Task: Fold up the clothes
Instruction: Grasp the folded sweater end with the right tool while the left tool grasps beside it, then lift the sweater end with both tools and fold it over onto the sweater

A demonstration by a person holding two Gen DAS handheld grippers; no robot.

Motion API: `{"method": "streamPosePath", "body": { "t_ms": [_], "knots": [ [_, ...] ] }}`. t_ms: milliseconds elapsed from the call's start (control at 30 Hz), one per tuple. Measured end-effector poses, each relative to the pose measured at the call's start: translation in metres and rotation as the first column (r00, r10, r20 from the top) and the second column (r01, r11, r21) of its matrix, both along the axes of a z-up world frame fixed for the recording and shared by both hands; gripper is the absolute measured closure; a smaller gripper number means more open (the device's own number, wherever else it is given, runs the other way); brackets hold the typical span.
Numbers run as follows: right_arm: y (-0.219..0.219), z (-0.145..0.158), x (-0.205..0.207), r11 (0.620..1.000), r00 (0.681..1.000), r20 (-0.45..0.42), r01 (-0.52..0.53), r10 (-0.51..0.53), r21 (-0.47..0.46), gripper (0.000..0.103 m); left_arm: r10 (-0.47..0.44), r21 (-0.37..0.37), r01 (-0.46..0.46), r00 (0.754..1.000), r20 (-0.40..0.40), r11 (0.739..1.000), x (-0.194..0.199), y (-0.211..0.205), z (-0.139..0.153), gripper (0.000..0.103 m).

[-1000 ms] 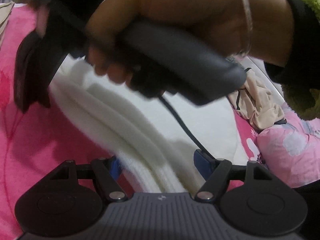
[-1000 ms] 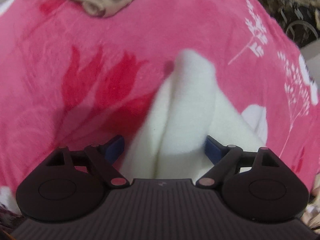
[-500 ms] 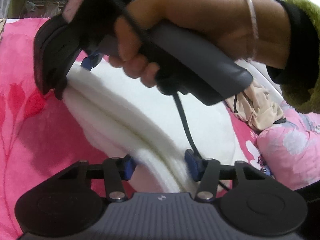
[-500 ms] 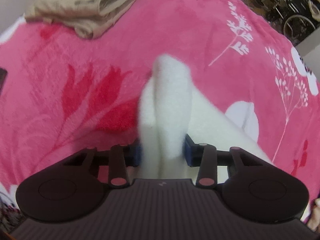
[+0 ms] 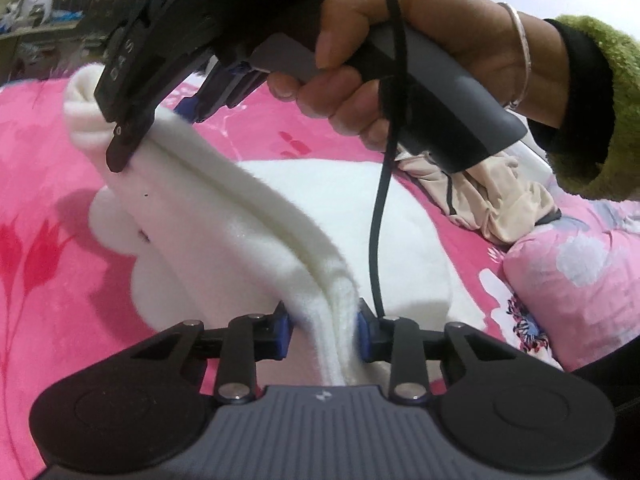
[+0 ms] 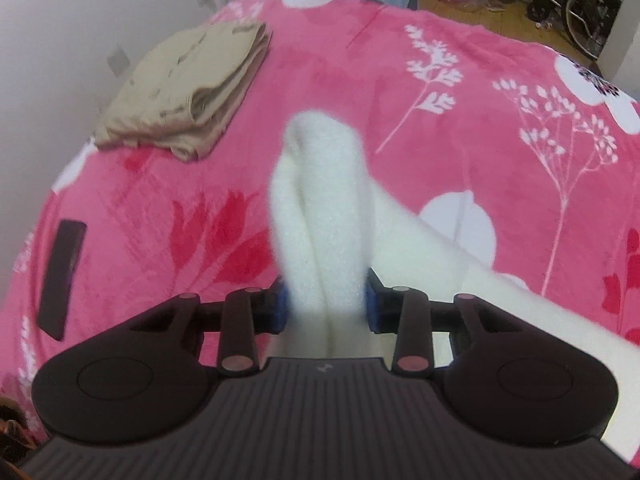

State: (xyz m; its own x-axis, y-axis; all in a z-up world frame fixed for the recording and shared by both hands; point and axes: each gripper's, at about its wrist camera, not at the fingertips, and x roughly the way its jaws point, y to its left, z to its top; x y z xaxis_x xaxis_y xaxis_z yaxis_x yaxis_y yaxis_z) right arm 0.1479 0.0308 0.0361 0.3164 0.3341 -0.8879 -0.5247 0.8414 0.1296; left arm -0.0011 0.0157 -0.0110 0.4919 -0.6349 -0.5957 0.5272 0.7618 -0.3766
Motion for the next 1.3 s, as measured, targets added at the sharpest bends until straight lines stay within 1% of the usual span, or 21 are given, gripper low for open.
{"method": "streamPosePath", "body": {
  "t_ms": [67, 100, 200, 333, 400, 433, 500, 600, 700, 867, 933, 1000, 1133, 1200, 1300],
  "knots": [
    [-0.013, 0.006, 0.001, 0.999, 1.0, 0.004, 0.018, -0.018, 0.029, 0.069, -0.016, 0.0, 0.016, 1.0, 0.01, 1.0, -0.014, 0.029, 0.007, 0.072],
    [-0.02, 0.009, 0.001, 0.999, 1.0, 0.007, 0.028, -0.029, 0.042, 0.069, -0.022, -0.002, 0.022, 1.0, 0.012, 1.0, -0.018, 0.034, 0.008, 0.072],
    [-0.045, 0.018, 0.004, 0.994, 0.997, 0.011, 0.072, -0.073, 0.087, 0.069, -0.044, -0.01, 0.044, 0.999, 0.017, 0.999, -0.017, 0.024, 0.013, 0.073],
    [-0.081, 0.027, 0.01, 0.981, 0.99, 0.011, 0.138, -0.141, 0.139, 0.07, -0.088, -0.002, 0.088, 0.996, 0.025, 0.996, -0.012, 0.007, 0.02, 0.074],
    [-0.1, 0.03, 0.013, 0.972, 0.985, 0.004, 0.171, -0.174, 0.161, 0.07, -0.114, -0.002, 0.114, 0.993, 0.016, 0.993, -0.007, -0.001, 0.022, 0.077],
    [-0.11, 0.031, 0.014, 0.968, 0.982, 0.001, 0.187, -0.19, 0.17, 0.071, -0.128, -0.004, 0.128, 0.992, 0.011, 0.992, -0.005, -0.005, 0.023, 0.081],
    [-0.13, 0.03, 0.015, 0.956, 0.976, -0.006, 0.216, -0.219, 0.198, 0.071, -0.162, -0.008, 0.162, 0.987, -0.005, 0.987, 0.002, -0.01, 0.026, 0.081],
    [-0.16, 0.026, 0.014, 0.931, 0.962, -0.038, 0.27, -0.269, 0.248, 0.071, -0.241, 0.025, 0.242, 0.97, -0.037, 0.97, 0.014, -0.026, 0.028, 0.082],
    [-0.182, 0.021, 0.014, 0.908, 0.952, -0.07, 0.306, -0.299, 0.284, 0.072, -0.317, 0.055, 0.321, 0.946, -0.071, 0.945, 0.025, -0.042, 0.029, 0.082],
    [-0.217, 0.014, 0.006, 0.873, 0.934, -0.095, 0.356, -0.345, 0.334, 0.072, -0.436, 0.099, 0.45, 0.89, -0.134, 0.888, 0.044, -0.068, 0.032, 0.082],
    [-0.234, 0.01, 0.003, 0.848, 0.92, -0.116, 0.39, -0.375, 0.359, 0.072, -0.48, 0.114, 0.5, 0.862, -0.16, 0.859, 0.052, -0.079, 0.033, 0.082],
    [-0.252, 0.005, 0.0, 0.82, 0.903, -0.133, 0.426, -0.408, 0.382, 0.072, -0.503, 0.097, 0.525, 0.844, -0.185, 0.845, 0.059, -0.09, 0.029, 0.082],
    [-0.282, -0.004, -0.005, 0.767, 0.874, -0.161, 0.481, -0.459, 0.424, 0.072, -0.508, 0.026, 0.522, 0.839, -0.193, 0.852, 0.068, -0.111, 0.012, 0.082],
    [-0.296, -0.01, -0.006, 0.746, 0.86, -0.178, 0.505, -0.478, 0.434, 0.072, -0.507, -0.009, 0.515, 0.841, -0.187, 0.857, 0.069, -0.117, 0.003, 0.082],
    [-0.314, -0.018, -0.009, 0.722, 0.844, -0.202, 0.532, -0.497, 0.443, 0.072, -0.523, -0.04, 0.525, 0.832, -0.184, 0.85, 0.068, -0.12, -0.005, 0.082]
  ]
}}
